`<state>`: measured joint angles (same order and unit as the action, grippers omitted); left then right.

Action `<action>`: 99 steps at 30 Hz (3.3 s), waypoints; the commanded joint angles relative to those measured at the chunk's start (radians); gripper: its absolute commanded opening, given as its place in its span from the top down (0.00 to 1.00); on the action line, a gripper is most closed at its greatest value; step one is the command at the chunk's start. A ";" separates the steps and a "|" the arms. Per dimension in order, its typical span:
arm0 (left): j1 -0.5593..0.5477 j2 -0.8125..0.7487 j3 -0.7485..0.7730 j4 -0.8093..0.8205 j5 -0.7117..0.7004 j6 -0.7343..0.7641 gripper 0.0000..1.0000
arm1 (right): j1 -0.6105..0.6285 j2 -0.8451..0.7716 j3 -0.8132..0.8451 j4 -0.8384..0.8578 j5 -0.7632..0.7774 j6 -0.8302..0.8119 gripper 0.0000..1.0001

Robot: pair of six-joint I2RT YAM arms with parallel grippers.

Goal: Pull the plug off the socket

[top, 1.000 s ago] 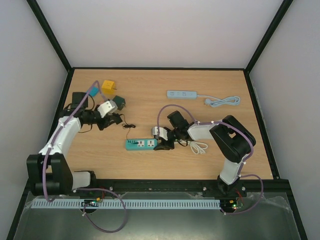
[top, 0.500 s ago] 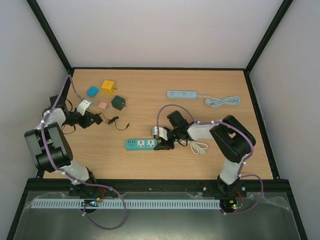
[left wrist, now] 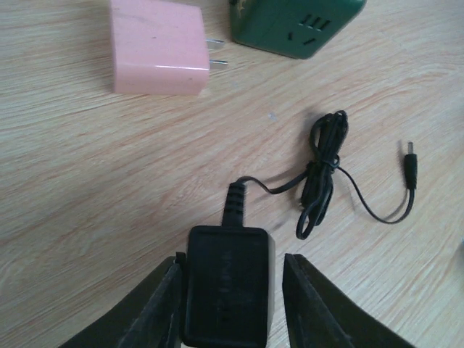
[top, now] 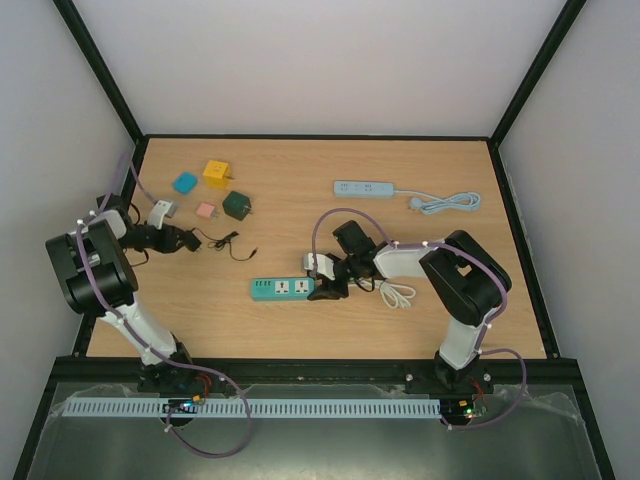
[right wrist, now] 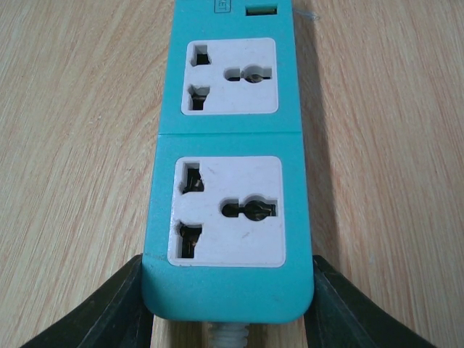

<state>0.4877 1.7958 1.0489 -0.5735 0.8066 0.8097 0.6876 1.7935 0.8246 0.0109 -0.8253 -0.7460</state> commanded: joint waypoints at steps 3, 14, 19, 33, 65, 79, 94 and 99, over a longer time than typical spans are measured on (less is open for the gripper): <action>0.015 0.012 0.016 0.087 -0.038 -0.105 0.47 | 0.002 0.016 0.004 -0.106 0.080 -0.015 0.62; 0.016 -0.066 -0.006 0.130 -0.085 -0.151 0.27 | 0.004 -0.020 0.059 -0.159 0.080 -0.003 0.25; 0.014 -0.158 -0.050 0.169 -0.107 -0.143 0.09 | 0.007 -0.013 0.117 -0.212 0.088 -0.005 0.10; -0.001 -0.305 -0.088 0.156 -0.069 -0.136 0.01 | 0.203 0.062 0.277 -0.279 0.270 0.063 0.15; -0.158 -0.506 -0.138 0.131 -0.160 -0.180 0.00 | -0.018 0.020 0.200 -0.558 0.301 -0.325 0.63; -0.185 -0.528 -0.138 0.122 -0.179 -0.182 0.01 | -0.250 0.043 0.192 -0.615 0.345 -0.432 0.63; -0.207 -0.530 -0.148 0.118 -0.181 -0.186 0.01 | -0.382 0.026 0.178 -0.634 0.356 -0.470 0.62; -0.210 -0.533 -0.150 0.110 -0.183 -0.178 0.00 | -0.390 0.001 0.181 -0.635 0.373 -0.469 0.61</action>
<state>0.2840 1.2861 0.9123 -0.4400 0.6212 0.6346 0.3145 1.7977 1.0439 -0.5282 -0.6151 -1.1961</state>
